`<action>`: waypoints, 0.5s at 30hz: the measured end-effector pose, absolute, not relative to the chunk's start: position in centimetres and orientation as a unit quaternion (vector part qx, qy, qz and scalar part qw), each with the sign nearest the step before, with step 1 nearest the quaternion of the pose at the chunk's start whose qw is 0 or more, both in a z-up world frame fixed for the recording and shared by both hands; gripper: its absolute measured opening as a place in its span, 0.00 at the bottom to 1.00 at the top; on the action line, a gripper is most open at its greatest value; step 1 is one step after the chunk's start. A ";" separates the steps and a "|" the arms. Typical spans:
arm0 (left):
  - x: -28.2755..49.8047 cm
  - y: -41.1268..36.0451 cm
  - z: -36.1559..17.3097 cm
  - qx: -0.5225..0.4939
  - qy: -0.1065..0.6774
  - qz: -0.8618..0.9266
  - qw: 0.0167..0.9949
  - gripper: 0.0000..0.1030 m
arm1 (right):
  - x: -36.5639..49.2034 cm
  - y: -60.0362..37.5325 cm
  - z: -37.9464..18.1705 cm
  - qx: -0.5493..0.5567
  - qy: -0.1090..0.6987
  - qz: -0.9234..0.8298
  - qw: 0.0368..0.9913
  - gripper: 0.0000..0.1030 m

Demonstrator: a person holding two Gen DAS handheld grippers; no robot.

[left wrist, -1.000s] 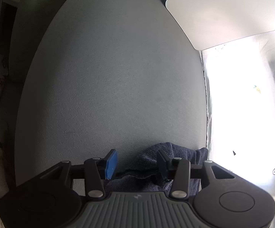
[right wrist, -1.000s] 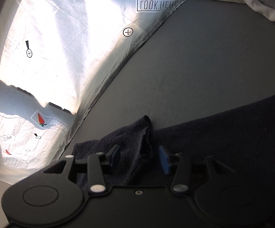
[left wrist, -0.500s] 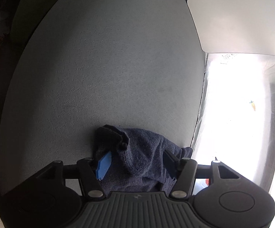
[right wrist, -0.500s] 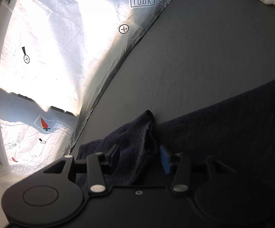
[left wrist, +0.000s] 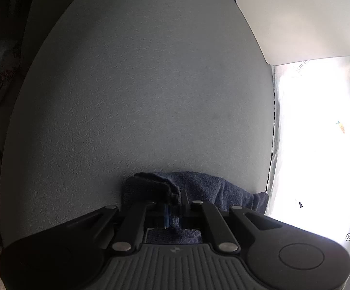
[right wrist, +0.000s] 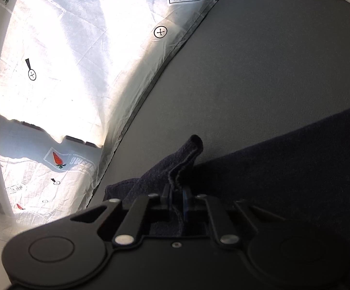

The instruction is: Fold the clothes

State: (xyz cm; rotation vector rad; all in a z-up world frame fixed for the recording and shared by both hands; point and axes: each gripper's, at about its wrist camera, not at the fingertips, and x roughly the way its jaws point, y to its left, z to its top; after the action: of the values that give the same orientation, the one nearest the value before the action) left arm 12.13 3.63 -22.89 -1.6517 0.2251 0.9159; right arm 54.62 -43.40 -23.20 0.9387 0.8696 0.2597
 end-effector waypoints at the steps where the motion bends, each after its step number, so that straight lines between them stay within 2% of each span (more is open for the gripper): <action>1: 12.5 3.4 -22.1 -0.698 0.098 0.389 0.593 0.07 | 54.5 -43.5 -22.7 0.438 0.394 0.123 0.799 0.07; 5: 13.6 2.3 -18.7 -0.637 0.115 0.375 0.663 0.07 | 52.9 -46.0 -19.2 0.489 0.314 0.127 0.804 0.06; 8: 15.4 1.0 -19.8 -0.591 0.202 0.384 0.681 0.10 | 52.2 -47.5 -17.4 0.456 0.278 0.115 0.838 0.06; 12: 17.4 -0.3 -22.2 -0.553 0.304 0.386 0.673 0.24 | 53.6 -47.5 -19.6 0.369 0.355 0.071 0.856 0.07; 14: 17.9 -0.4 -22.2 -0.547 0.305 0.383 0.679 0.27 | 53.5 -47.5 -21.0 0.371 0.386 0.063 0.842 0.14; 15: 17.9 -0.3 -22.3 -0.546 0.307 0.377 0.682 0.36 | 53.4 -47.4 -21.7 0.371 0.398 0.059 0.837 0.19</action>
State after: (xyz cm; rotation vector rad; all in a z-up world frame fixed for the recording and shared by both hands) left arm 17.86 -0.31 -22.31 -1.2250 0.6888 0.8447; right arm 53.37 -47.43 -21.67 0.7860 0.8420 0.1250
